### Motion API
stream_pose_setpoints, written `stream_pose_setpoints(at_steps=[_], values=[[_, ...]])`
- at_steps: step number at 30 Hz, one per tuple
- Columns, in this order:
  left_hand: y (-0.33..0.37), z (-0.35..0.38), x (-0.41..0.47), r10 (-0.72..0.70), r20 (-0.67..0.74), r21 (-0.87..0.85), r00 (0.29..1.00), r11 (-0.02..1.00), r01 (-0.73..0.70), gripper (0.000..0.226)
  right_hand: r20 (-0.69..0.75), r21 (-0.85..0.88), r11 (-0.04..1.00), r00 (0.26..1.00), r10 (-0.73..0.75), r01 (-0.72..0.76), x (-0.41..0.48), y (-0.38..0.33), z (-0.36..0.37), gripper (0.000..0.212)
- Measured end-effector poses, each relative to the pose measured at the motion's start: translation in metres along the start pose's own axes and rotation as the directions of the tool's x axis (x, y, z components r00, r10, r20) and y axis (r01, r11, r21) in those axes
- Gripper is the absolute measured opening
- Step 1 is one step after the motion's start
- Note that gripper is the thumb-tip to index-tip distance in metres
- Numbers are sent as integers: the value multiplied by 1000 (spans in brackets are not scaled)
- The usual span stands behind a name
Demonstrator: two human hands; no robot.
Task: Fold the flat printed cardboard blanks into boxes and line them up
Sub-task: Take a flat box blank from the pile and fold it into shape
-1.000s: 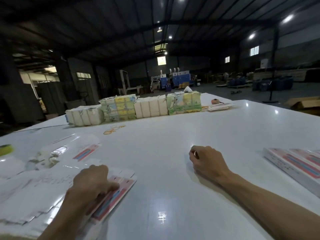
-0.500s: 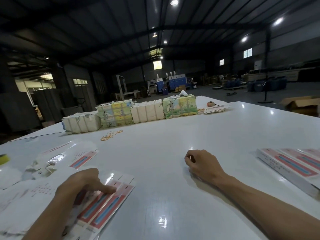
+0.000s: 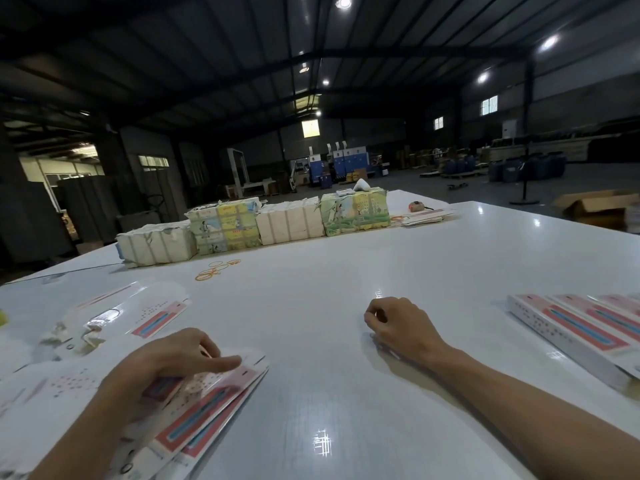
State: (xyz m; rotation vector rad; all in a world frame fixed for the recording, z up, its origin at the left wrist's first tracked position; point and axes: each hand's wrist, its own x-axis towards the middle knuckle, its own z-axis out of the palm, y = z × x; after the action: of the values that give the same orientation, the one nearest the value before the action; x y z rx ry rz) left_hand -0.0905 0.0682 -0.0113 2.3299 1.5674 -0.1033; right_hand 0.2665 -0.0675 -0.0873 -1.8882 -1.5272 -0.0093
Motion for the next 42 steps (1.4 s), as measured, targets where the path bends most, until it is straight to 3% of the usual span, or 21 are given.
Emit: stream_pose_setpoints(at_steps=[4, 6, 9, 11, 18, 20, 23, 26, 28, 31, 34, 37, 42], values=[[16, 12, -2, -61, 87, 164, 994, 985, 46, 130, 0, 7, 1000, 1000, 8, -8, 1, 0, 1, 20], [19, 11, -2, -131, 78, 231, 988, 967, 110, 136, 0, 13, 1000, 1000, 10, -10, 1, 1, 1, 20], [24, 9, -4, -175, 70, 300, 982, 943, 147, 127, -4, 18, 1000, 1000, 9, -9, 1, 2, 1, 20], [25, 6, -4, -179, 53, 253, 982, 954, 160, 119, -2, 13, 1000, 1000, 5, -5, 1, 2, 1, 20], [0, 0, 5, -123, -242, -115, 962, 989, 97, 99, 4, 11, 1000, 1000, -2, 2, 0, 1, 1, 20], [-6, -5, 7, -118, -226, -283, 967, 958, 51, 81, 2, 16, 1000, 1000, -11, 11, 0, 2, 1, 20], [-7, -20, 9, -128, -137, -593, 982, 805, 22, 81, 1, 20, 999, 1000, -25, 25, 1, 2, 2, 20], [15, -19, 15, 48, -37, -891, 998, 451, -55, 68, -18, 38, 998, 999, -47, 48, 2, 0, 3, 20], [43, -9, 13, 197, 18, -980, 980, 196, -21, 54, -88, 82, 992, 992, -86, 93, 2, -1, 2, 17], [93, 14, 7, 307, 56, -998, 950, 39, 47, 49, -255, 220, 944, 948, -188, 247, 4, -5, -1, 12], [142, 36, 5, 328, 28, -998, 944, 59, 9, 69, -363, 264, 886, 891, -273, 380, 4, -8, -6, 30], [176, 59, 11, 390, 83, -992, 917, 124, 37, 85, -348, 238, 900, 897, -271, 365, 5, -9, -8, 41], [192, 91, 23, 325, -117, -965, 938, 185, -185, 62, -228, 99, 964, 948, -221, 249, 6, -4, -7, 39]])
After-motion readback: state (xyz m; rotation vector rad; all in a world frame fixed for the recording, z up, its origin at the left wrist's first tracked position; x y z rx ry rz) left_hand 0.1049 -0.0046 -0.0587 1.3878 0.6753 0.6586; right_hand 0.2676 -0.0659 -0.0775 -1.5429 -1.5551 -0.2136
